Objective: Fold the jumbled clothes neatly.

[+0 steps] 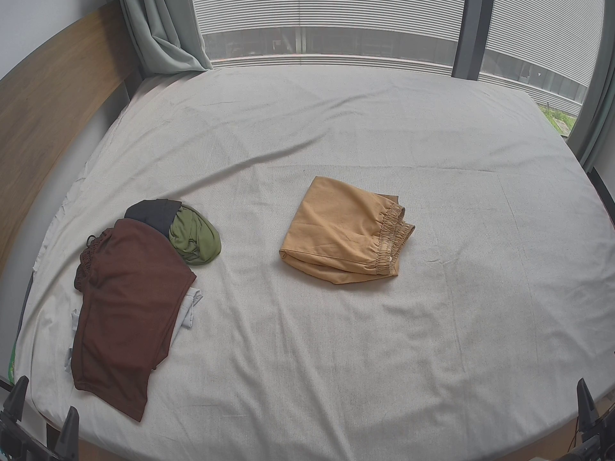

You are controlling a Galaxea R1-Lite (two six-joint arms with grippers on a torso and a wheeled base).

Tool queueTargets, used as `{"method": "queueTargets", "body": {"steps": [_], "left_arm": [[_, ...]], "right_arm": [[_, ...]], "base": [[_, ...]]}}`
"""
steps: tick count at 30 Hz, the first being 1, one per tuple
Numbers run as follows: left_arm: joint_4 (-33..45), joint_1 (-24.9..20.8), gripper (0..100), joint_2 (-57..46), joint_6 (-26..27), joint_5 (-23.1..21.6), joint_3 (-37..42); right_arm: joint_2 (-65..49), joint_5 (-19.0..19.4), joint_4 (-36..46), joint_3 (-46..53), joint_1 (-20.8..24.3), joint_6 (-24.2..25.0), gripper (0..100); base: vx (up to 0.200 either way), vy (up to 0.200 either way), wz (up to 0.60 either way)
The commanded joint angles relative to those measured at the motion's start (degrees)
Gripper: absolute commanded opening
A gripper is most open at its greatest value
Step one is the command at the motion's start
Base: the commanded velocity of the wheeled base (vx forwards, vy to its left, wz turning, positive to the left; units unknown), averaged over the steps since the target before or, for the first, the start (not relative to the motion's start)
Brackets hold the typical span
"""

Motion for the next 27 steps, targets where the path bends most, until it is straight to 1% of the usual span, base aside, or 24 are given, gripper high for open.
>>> {"method": "queueTargets", "body": {"steps": [1,3,6,7,9,10,11,12,13,14,15,16,17,18,19,20,21,22,23,24,26,27], "left_arm": [[2.2,0.1,100,-0.8,-0.7,4.8,1.0],[2.0,0.1,100,-0.8,-0.5,4.5,0.9],[2.1,0.0,100,-0.8,-0.4,4.4,1.0],[2.0,0.0,100,-0.8,-0.4,4.4,1.0],[2.1,0.0,100,-0.8,-0.4,4.4,1.0],[2.1,0.0,100,-0.8,-0.4,4.4,1.0],[2.1,0.0,100,-0.8,-0.4,4.4,0.9],[2.1,0.0,100,-0.8,-0.3,4.4,1.0],[2.1,0.0,100,-0.8,-0.4,4.4,0.9],[2.1,0.0,100,-0.8,-0.4,4.4,0.9],[2.1,0.0,100,-0.8,-0.4,4.4,1.0],[2.1,0.0,100,-0.8,-0.4,4.4,1.0],[2.1,0.0,100,-0.8,-0.4,4.4,0.9],[2.1,0.0,100,-0.8,-0.4,4.4,1.0],[2.1,0.0,100,-0.8,-0.5,4.4,1.0],[2.1,0.0,100,-0.8,-0.6,4.4,1.0],[2.1,0.0,100,-0.8,-0.6,4.4,1.0],[2.1,0.0,100,-0.8,-0.5,4.4,0.9],[2.1,0.0,100,-0.8,-0.4,4.4,1.0],[2.1,0.0,100,-0.8,-0.5,4.4,1.0],[2.1,0.0,100,-0.8,-0.5,4.4,1.0],[2.1,0.0,100,-0.8,-0.6,4.4,1.0]], "right_arm": [[-0.7,1.4,0.1,1.0,0.0,-1.3,100],[-0.7,2.8,0.1,1.0,0.2,-0.6,100],[-0.7,1.0,0.1,1.0,0.3,3.0,100],[-0.7,1.1,0.1,1.0,0.3,3.6,100],[-0.7,5.1,-0.2,1.0,0.2,1.6,100],[-0.7,5.1,-0.2,1.0,0.2,1.6,100],[-0.7,9.3,-0.3,1.0,0.1,-0.5,100],[-0.7,9.2,-0.3,1.0,0.1,-0.5,100],[-0.7,8.8,-0.4,1.0,0.1,-0.5,100],[-0.7,7.2,-0.3,1.0,0.2,-0.5,100],[-0.7,3.5,-0.2,1.0,0.2,-0.4,100],[-0.7,2.2,-0.2,1.0,0.1,-0.5,100],[-0.7,-4.6,0.1,1.0,0.2,-1.3,100],[-0.7,-6.0,0.1,1.0,0.2,-1.0,100],[-0.7,-4.5,0.1,1.0,0.3,-0.9,100],[-0.7,-0.7,0.2,1.0,0.3,-0.7,100],[-0.7,2.3,1.1,1.0,0.3,0.5,100],[-0.7,2.6,2.8,1.0,0.2,1.0,100],[-0.7,1.8,3.7,0.8,0.2,1.3,100],[-0.7,0.3,3.7,0.9,0.2,1.9,100],[-0.7,-0.3,3.7,0.9,0.1,2.5,100],[-0.7,-1.5,3.7,0.9,0.2,4.5,100]], "base": [[0.000,0.000,0.00],[0.000,0.000,0.00],[0.000,0.000,0.00],[0.000,0.000,0.00],[0.000,0.000,0.00],[0.000,0.000,0.00],[0.000,0.000,0.00],[0.000,0.000,0.00],[0.000,0.000,0.00],[0.000,0.000,0.00],[0.000,0.000,0.00],[0.000,0.000,0.00],[0.000,0.000,0.00],[0.000,0.000,0.00],[0.000,0.000,0.00],[0.000,0.000,0.00],[0.000,0.000,0.00],[0.000,0.000,0.00],[0.000,0.000,0.00],[0.000,0.000,0.00],[0.000,0.000,0.00],[0.000,0.000,0.00]]}}
